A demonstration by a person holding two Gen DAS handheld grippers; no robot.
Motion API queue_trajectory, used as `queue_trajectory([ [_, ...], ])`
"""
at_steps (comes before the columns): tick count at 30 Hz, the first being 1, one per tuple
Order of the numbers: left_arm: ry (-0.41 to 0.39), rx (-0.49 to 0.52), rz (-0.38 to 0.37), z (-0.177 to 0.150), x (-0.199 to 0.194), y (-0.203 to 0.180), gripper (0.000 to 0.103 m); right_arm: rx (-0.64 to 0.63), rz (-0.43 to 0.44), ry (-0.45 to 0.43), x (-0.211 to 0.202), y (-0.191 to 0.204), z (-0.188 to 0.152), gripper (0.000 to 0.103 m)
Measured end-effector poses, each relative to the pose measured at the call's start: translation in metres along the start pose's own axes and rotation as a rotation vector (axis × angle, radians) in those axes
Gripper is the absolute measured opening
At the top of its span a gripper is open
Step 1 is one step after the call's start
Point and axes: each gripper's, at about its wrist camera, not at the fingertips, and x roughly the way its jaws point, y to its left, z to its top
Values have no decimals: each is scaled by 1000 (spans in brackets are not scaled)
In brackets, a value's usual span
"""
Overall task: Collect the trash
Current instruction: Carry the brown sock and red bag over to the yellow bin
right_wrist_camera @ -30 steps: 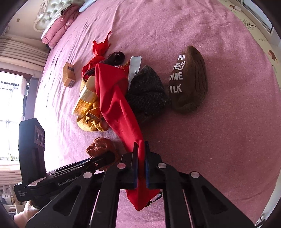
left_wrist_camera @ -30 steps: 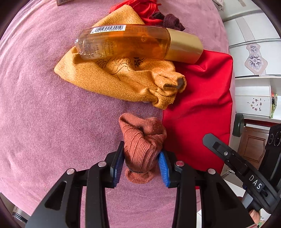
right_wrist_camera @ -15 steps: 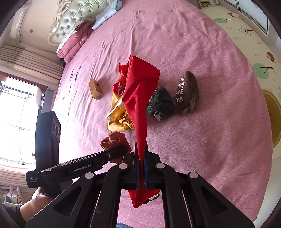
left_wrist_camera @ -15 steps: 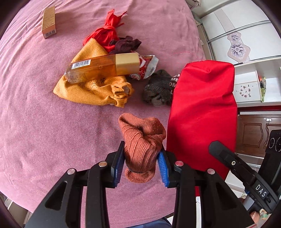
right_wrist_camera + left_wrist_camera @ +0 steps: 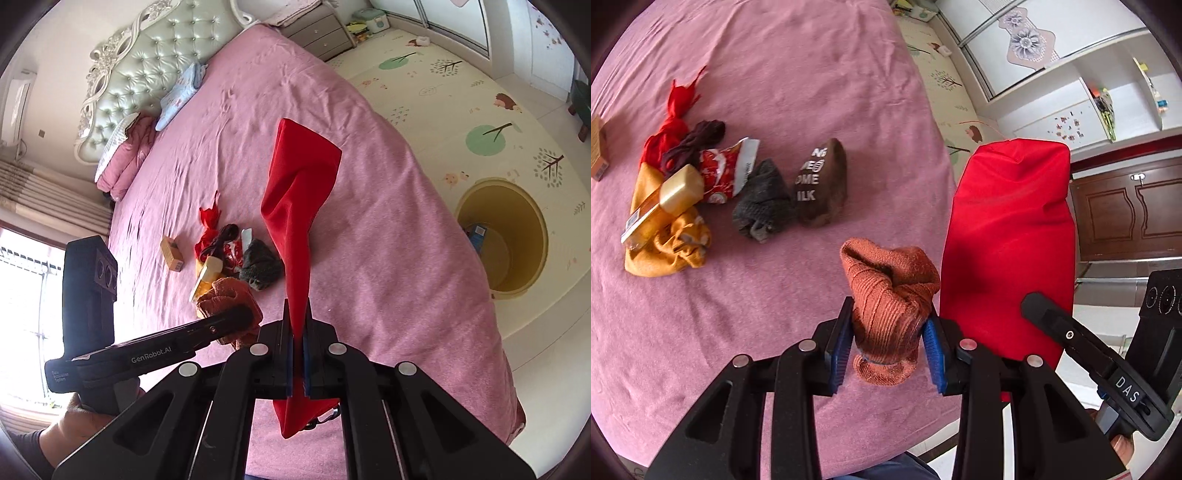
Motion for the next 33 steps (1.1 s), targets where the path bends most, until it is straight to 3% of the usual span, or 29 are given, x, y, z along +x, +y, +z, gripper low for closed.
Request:
queue_trajectory([
  [19, 154, 270, -13, 47, 123, -160, 36, 295, -118, -149, -46, -168, 18, 4],
  [25, 187, 327, -5, 63, 165, -196, 36, 349, -144, -180, -47, -211, 30, 4],
  [33, 214, 371, -54, 94, 208, -237, 38, 353, -181, -174, -46, -248, 59, 8],
])
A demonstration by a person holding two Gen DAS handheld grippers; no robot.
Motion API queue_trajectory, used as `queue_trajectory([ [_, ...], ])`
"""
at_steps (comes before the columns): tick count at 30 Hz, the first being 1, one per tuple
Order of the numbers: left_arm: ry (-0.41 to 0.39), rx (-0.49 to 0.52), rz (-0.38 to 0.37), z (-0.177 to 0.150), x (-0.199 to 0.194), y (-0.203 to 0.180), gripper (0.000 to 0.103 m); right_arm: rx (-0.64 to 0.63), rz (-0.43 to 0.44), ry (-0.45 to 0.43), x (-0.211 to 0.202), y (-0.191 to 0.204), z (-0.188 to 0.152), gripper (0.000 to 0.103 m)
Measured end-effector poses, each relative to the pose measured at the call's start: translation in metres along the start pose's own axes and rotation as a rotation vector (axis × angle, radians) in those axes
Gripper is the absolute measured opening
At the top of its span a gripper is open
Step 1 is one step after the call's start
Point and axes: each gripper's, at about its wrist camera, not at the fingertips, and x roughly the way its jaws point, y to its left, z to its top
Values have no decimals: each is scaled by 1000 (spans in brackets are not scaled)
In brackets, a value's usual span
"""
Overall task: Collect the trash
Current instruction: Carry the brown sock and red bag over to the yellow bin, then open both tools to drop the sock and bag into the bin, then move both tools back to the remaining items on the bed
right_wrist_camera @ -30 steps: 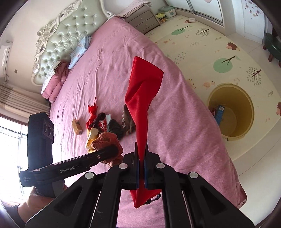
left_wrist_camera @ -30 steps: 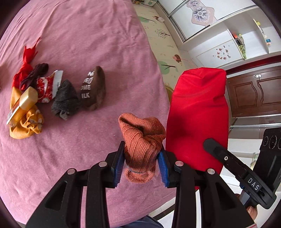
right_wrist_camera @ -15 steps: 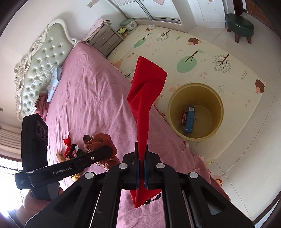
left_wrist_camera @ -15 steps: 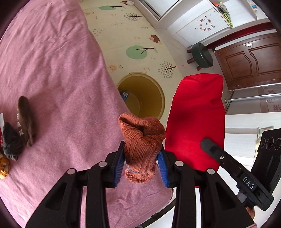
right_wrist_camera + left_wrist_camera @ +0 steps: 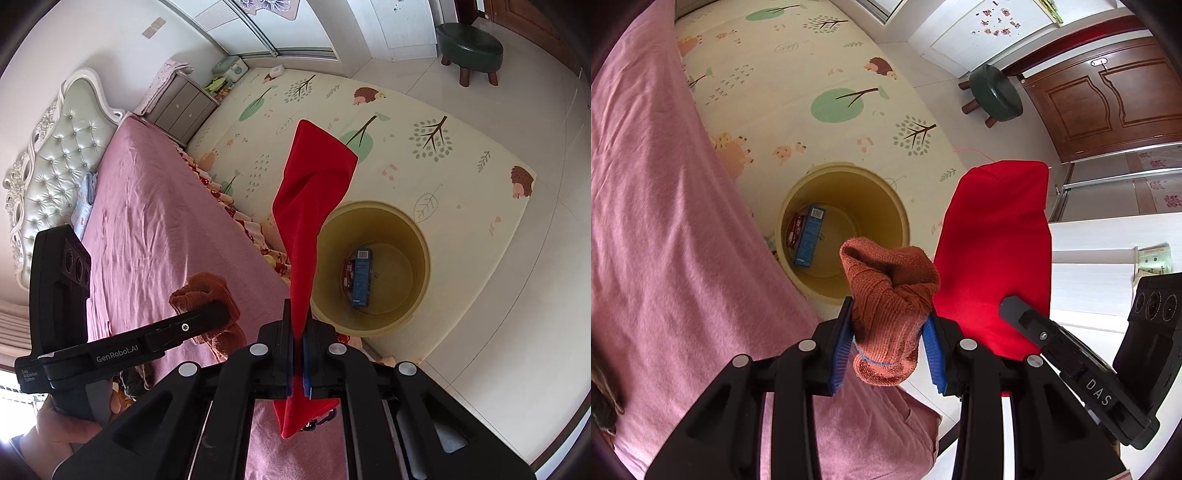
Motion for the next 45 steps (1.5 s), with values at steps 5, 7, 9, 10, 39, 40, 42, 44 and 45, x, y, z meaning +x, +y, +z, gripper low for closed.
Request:
queue_trajectory([
  [5, -17, 30, 19, 22, -2, -13, 88, 0, -29, -41, -7, -4, 14, 40],
  [7, -13, 43, 40, 25, -2, -14, 88, 2, -29, -48, -8, -6, 15, 40],
  [9, -19, 46, 61, 25, -3, -12, 88, 10, -18, -43, -8, -8, 14, 40],
  [10, -17, 45, 64, 24, -3, -10, 88, 11, -17, -40, -7, -8, 14, 40],
  [39, -167, -99, 130, -103, -140, 91, 88, -195, 115, 79, -16, 141, -68, 40],
  [40, -174, -111, 134, -110, -146, 99, 88, -211, 123, 91, -14, 150, -74, 40],
  [42, -187, -138, 147, -126, -157, 114, 88, -251, 130, 112, -9, 169, -86, 40],
  [44, -200, -162, 161, -142, -168, 129, 88, -289, 142, 138, -4, 190, -100, 40],
  [45, -210, -174, 171, -151, -173, 136, 88, -310, 143, 147, -1, 199, -107, 40],
])
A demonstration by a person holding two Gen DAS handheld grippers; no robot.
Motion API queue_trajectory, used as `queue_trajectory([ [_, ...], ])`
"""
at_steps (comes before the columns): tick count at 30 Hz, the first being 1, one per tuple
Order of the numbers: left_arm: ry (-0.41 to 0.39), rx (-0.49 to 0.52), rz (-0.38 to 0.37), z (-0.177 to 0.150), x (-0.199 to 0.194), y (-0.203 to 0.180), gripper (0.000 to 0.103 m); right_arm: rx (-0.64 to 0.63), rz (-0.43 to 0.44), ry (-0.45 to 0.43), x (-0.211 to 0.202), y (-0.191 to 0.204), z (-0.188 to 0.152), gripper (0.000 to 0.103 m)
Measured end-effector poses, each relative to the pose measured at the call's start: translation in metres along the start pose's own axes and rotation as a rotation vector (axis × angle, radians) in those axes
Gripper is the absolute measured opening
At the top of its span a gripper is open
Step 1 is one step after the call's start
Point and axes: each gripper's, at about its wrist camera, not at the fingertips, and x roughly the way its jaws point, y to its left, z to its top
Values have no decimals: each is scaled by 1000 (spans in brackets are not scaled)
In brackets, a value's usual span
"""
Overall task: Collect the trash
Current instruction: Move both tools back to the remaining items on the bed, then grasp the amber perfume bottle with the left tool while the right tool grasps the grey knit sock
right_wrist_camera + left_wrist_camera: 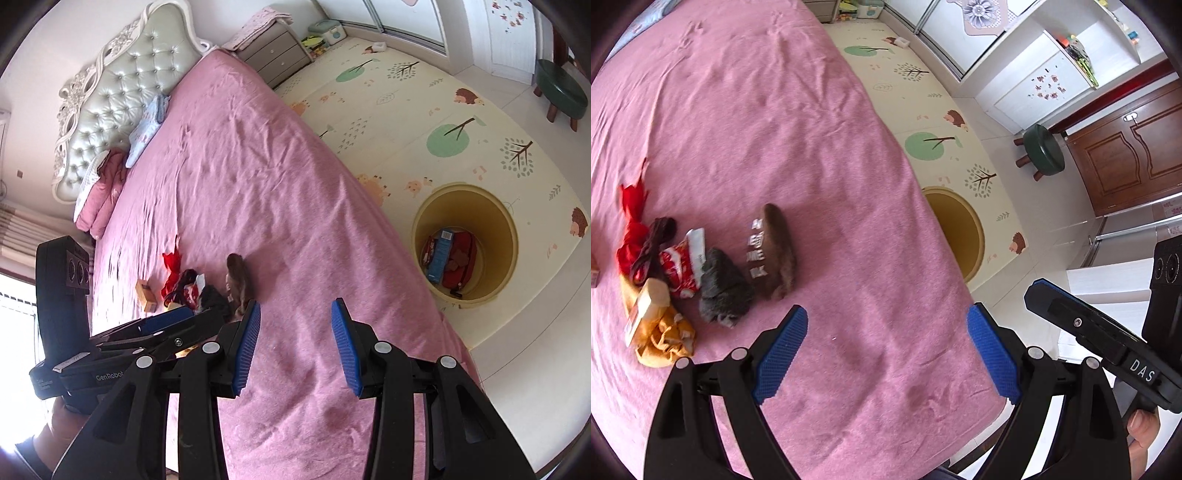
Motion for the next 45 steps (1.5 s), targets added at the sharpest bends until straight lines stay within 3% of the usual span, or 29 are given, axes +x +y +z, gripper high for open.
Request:
queue_trajectory([
  [11, -42, -136, 87, -49, -39, 104, 88, -163, 50, 116, 57, 96, -30, 40],
  [20, -53, -159, 98, -58, -50, 157, 88, -185, 48, 161, 94, 140, -51, 40],
  [32, 22, -75, 142, -40, -25, 214, 88, -121, 21, 183, 138, 158, -59, 40],
  [45, 139, 151, 80, -2, 32, 234, 88, 24, -19, 195, 177, 138, -54, 40],
])
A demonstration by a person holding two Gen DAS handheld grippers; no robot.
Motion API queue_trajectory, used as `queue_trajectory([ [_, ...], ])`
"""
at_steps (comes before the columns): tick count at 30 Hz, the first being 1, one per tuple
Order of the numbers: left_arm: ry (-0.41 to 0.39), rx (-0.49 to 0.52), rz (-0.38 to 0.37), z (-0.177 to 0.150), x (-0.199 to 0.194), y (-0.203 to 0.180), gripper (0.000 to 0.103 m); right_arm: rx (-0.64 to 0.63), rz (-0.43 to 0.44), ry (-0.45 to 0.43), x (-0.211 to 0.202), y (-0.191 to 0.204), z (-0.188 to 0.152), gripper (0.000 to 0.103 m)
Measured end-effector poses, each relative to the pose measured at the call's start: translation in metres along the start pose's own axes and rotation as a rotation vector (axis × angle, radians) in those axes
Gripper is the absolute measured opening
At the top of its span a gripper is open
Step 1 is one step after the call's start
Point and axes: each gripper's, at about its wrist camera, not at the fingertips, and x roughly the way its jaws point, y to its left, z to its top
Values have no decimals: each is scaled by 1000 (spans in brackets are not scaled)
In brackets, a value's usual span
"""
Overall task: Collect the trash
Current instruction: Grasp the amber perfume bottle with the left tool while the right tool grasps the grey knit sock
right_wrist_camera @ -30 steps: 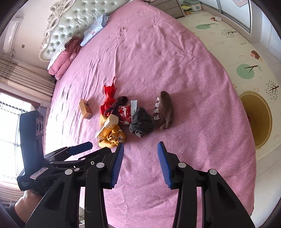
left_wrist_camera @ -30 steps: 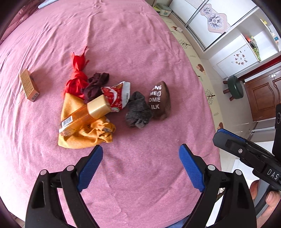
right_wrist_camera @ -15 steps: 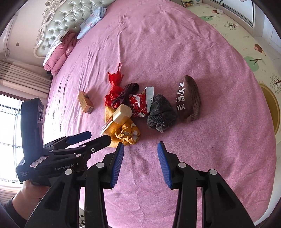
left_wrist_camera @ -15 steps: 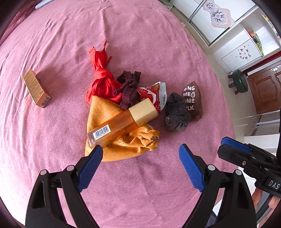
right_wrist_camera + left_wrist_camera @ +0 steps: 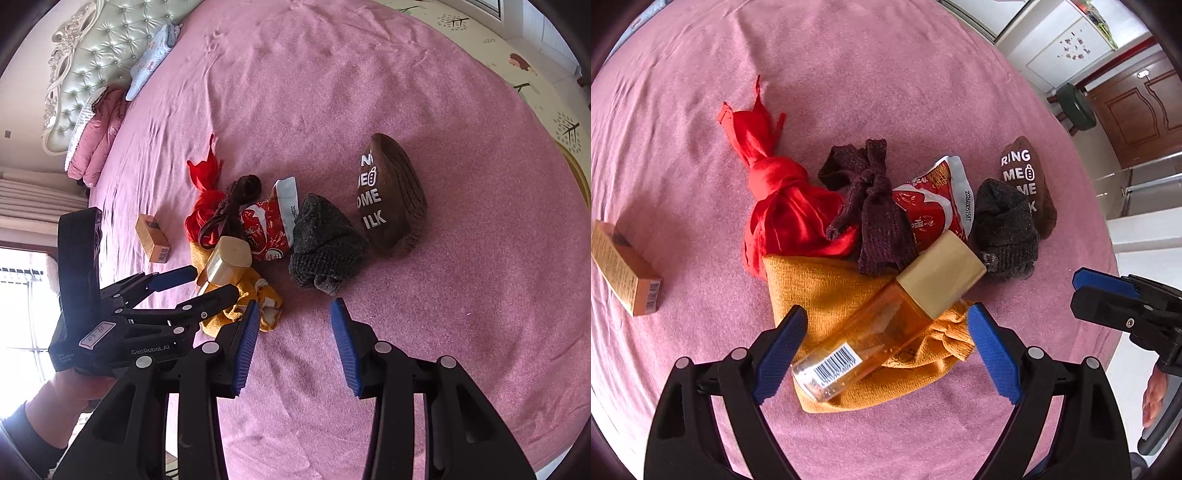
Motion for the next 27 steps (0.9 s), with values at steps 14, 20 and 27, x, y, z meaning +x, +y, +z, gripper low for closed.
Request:
queue_trajectory([
  [14, 21, 56, -191, -5, 21, 18, 67, 22, -2, 36, 25, -2, 21, 40],
  [20, 16, 21, -232, -8, 23, 16, 46, 36, -3, 26, 28, -5, 27, 40],
  [27, -8, -77, -264, -17, 14, 18, 35, 41, -3, 16, 26, -8, 25, 41],
])
